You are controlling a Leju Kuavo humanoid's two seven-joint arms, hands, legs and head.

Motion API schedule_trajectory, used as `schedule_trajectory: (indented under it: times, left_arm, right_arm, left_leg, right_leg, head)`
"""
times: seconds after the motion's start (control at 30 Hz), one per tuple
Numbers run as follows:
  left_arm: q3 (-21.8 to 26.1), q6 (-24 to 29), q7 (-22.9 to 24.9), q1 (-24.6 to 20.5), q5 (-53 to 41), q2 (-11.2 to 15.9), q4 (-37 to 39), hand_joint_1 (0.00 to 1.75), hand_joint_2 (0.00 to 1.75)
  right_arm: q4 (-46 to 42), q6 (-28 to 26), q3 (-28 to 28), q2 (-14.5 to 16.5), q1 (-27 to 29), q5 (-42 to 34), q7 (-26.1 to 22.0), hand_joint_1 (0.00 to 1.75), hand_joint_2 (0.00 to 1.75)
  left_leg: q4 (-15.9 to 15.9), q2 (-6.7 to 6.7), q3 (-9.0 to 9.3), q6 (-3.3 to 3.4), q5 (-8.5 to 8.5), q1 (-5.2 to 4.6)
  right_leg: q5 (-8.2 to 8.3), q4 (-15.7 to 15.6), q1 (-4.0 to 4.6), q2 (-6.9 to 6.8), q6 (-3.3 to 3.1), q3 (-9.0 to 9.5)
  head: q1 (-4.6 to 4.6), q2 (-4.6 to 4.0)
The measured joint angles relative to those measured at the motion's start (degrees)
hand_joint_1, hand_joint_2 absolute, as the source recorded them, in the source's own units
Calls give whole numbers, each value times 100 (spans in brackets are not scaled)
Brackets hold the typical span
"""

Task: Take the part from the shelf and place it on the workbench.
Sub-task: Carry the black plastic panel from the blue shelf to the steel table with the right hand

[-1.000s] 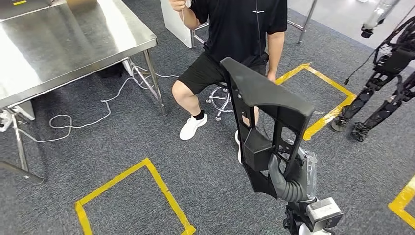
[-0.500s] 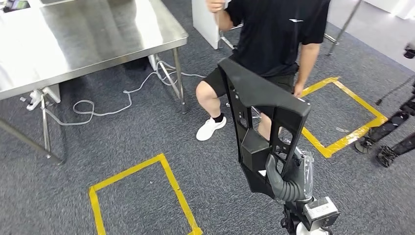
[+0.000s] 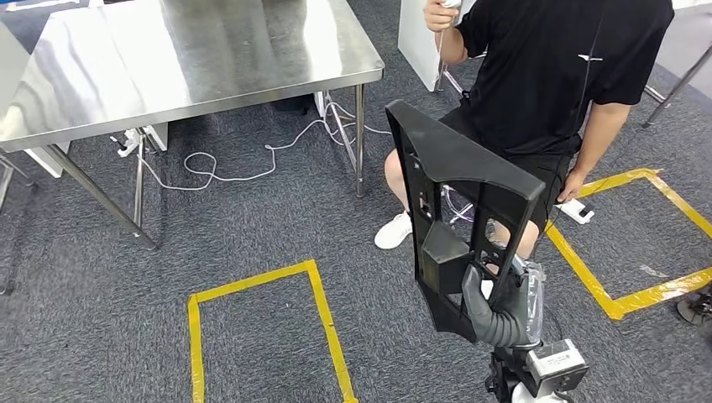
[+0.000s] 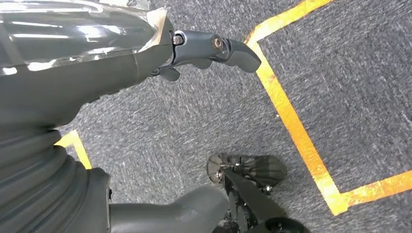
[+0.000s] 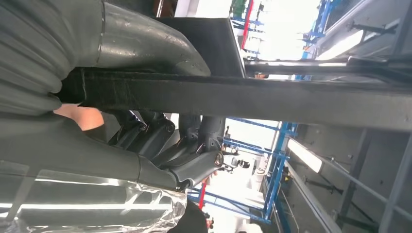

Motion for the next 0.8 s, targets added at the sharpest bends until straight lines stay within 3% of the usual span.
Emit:
schedule_trajectory:
  times: [0.07, 0.1, 0.17, 0.2, 0.23, 0.3, 0.37, 0.43, 0.47, 0.5, 0.53, 0.6, 0.67, 0.7, 0.73, 0.8]
  left_arm:
    - [-1, 6, -19, -9, 0, -9, 1, 0, 175]
    - [-2, 5, -24, -17, 0, -13, 1, 0, 175]
    - [-2, 3, -28, -22, 0, -15, 1, 0, 175]
    - [-1, -1, -31, -18, 0, -16, 1, 0, 175]
    - [-1, -4, -34, -15, 0, -16, 1, 0, 175]
    - [0, -8, -48, -23, -3, -11, -1, 0, 175]
    - [-1, -8, -63, -45, -7, -8, -3, 0, 175]
    - [-2, -8, -72, -53, -8, -8, -4, 0, 175]
    - [-2, -10, -74, -47, -10, -8, -4, 0, 175]
    - [-2, -13, -78, -43, -16, -7, -4, 0, 175]
    - [-1, -15, -83, -45, -24, -7, -4, 0, 175]
    - [0, -25, -94, -61, -44, -5, -4, 0, 175]
    - [0, -46, -104, -68, -57, -5, -4, 0, 175]
    - [0, -66, -109, -63, -60, -5, -4, 0, 175]
    - [0, -92, -112, -57, -61, -5, -3, 0, 175]
    - [0, -142, -114, -48, -63, -5, -2, 0, 175]
  right_arm:
    - [3, -7, -1, 2, 3, -6, -5, 175, 175]
    - [5, -9, -2, 3, 8, -9, -7, 175, 175]
    - [18, -12, -2, 2, 14, -17, -8, 175, 175]
    - [26, -14, -1, 2, 16, -24, -9, 175, 175]
    - [32, -17, 1, 2, 17, -30, -12, 175, 175]
    - [36, -27, 3, 2, 18, -41, -20, 175, 175]
    - [38, -41, 5, 1, 17, -46, -32, 175, 175]
    - [39, -52, 11, 1, 8, -50, -39, 175, 175]
    - [40, -63, 16, -1, -7, -51, -40, 175, 175]
    - [43, -73, 19, -5, -25, -54, -43, 175, 175]
    - [45, -84, 21, -13, -46, -58, -46, 175, 175]
    - [54, -101, 21, -37, -66, -69, -51, 175, 175]
    - [63, -115, 21, -61, -62, -74, -51, 175, 175]
    - [66, -128, 21, -74, -59, -73, -54, 175, 175]
    - [67, -145, 21, -84, -59, -72, -58, 175, 175]
    - [65, -183, 21, -101, -58, -69, -76, 175, 175]
  left_leg:
    - [596, 344, -284, -52, -320, -1]
    - [1002, 449, -497, -70, -502, 8]
    - [1510, 516, -795, -72, -632, 20]
    - [1453, 529, -787, -51, -535, 18]
    - [1177, 560, -658, -13, -357, 7]
    - [384, 779, -243, 111, -10, -52]
    - [-36, 940, -27, 207, 99, -124]
    - [-94, 852, -20, 246, 99, -156]
    - [-151, 786, 18, 263, 129, -139]
    - [-223, 723, 67, 287, 167, -113]
    - [-295, 661, 116, 311, 208, -84]
    - [-363, 529, 162, 345, 251, -43]
    - [-362, 370, 163, 343, 250, -27]
    - [-357, 284, 168, 335, 245, -18]
    - [-350, 201, 175, 319, 237, -8]
    - [-306, 44, 175, 261, 206, 0]
  right_leg:
    - [-15, -6, 7, -112, -56, 22]
    - [-28, -5, 23, -179, -77, 28]
    - [-52, -4, 57, -315, -102, 37]
    - [-66, -4, 72, -378, -109, 48]
    - [-82, -4, 88, -437, -112, 67]
    - [-126, -4, 134, -549, -99, 115]
    - [-167, -6, 160, -655, -60, 151]
    - [-188, -38, 163, -766, -10, 190]
    - [-206, -32, 168, -771, 15, 203]
    - [-260, 40, 172, -694, 25, 186]
    - [-360, 233, 171, -560, 22, 106]
    - [-661, 963, 133, -257, -7, -260]
    - [-838, 1604, 86, -158, 38, -629]
    - [-792, 1639, 61, -145, 103, -684]
    - [-661, 1450, 34, -128, 183, -630]
    - [-302, 667, -29, 43, 322, -329]
  head:
    - [-39, 0]
    - [-56, 0]
    - [-58, 0]
    - [-60, 0]
    - [-60, 0]
    - [-52, 0]
    - [-37, 0]
    - [-31, 0]
    - [-28, 0]
    - [-23, 0]
    - [-13, 0]
    - [9, 0]
    - [18, 0]
    - [20, 0]
    - [20, 0]
    - [32, 0]
